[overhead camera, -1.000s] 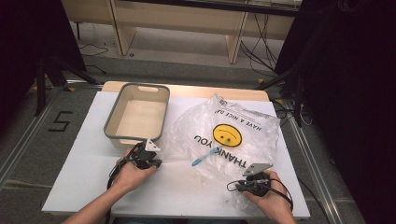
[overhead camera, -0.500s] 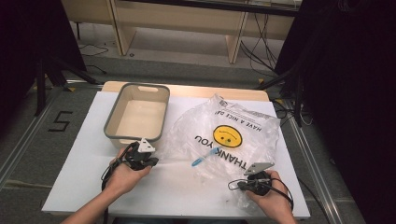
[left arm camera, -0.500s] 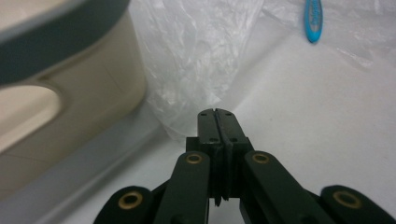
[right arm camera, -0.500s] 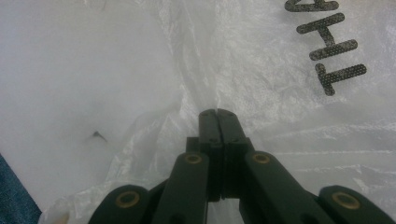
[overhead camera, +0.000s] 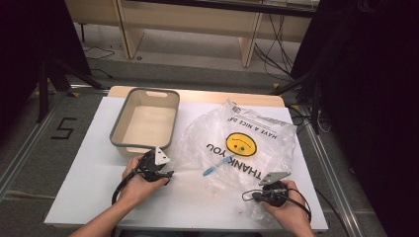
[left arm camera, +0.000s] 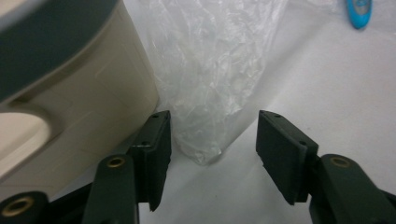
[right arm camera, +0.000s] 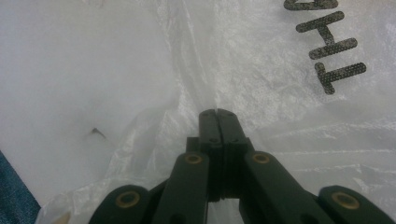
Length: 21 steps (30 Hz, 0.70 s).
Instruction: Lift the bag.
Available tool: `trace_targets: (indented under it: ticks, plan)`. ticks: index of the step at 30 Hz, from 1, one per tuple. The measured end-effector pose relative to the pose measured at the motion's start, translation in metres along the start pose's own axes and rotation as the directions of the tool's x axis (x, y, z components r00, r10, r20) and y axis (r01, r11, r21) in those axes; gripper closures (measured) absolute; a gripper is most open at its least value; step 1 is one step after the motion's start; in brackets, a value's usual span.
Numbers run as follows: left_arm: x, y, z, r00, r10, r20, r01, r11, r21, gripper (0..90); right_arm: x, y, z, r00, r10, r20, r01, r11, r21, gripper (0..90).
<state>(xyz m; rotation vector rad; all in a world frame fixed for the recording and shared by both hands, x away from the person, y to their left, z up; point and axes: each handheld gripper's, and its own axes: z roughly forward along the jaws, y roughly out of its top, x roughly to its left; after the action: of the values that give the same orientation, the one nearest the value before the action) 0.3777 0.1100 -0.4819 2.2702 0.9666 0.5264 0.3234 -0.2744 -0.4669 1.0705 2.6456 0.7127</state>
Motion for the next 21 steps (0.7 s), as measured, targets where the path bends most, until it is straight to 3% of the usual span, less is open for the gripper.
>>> trace_targets:
  ticks: [3,7,10,11,13,14,15,21]
  plan:
    - [0.0027,0.0003,0.0047,0.9999,-0.004,0.015,0.004,0.9997,0.025,51.7,-0.0002,-0.0002,-0.0002,1.0,0.001,-0.001,-0.001,1.0,0.001,90.0]
    - [0.0082,0.0003,0.0061,0.9927,-0.084,0.086,0.081,0.9959,0.039,59.4,-0.0007,-0.0004,-0.0003,1.0,0.006,-0.003,-0.006,1.0,0.001,90.0]
    - [0.01,0.0009,0.0065,0.9887,-0.112,0.099,0.108,0.9932,0.042,65.7,-0.0011,-0.0003,-0.0004,1.0,0.005,-0.003,-0.005,1.0,0.001,90.0]
    - [0.0105,0.001,0.0065,0.9887,-0.113,0.098,0.11,0.993,0.043,71.7,-0.0012,-0.0003,-0.0007,1.0,0.003,-0.003,-0.003,1.0,0.002,90.0]
    - [0.0112,0.0014,0.0064,0.9885,-0.113,0.101,0.109,0.9929,0.048,74.9,-0.0014,-0.0005,-0.0008,1.0,0.0,-0.003,0.0,1.0,0.004,90.0]
    - [0.011,0.0017,0.0063,0.9878,-0.115,0.105,0.11,0.9927,0.049,84.3,-0.002,-0.0008,-0.0016,1.0,0.0,-0.002,0.0,1.0,0.009,90.0]
    - [0.0107,0.0018,0.006,0.9873,-0.116,0.109,0.11,0.9925,0.053,86.8,-0.0023,-0.001,-0.002,1.0,0.0,0.001,0.0,1.0,0.009,90.0]
    - [0.0054,0.0017,-0.0008,0.9866,-0.091,0.136,0.079,0.9928,0.09,89.4,-0.006,-0.003,-0.005,1.0,0.005,0.007,-0.005,1.0,0.018,90.0]
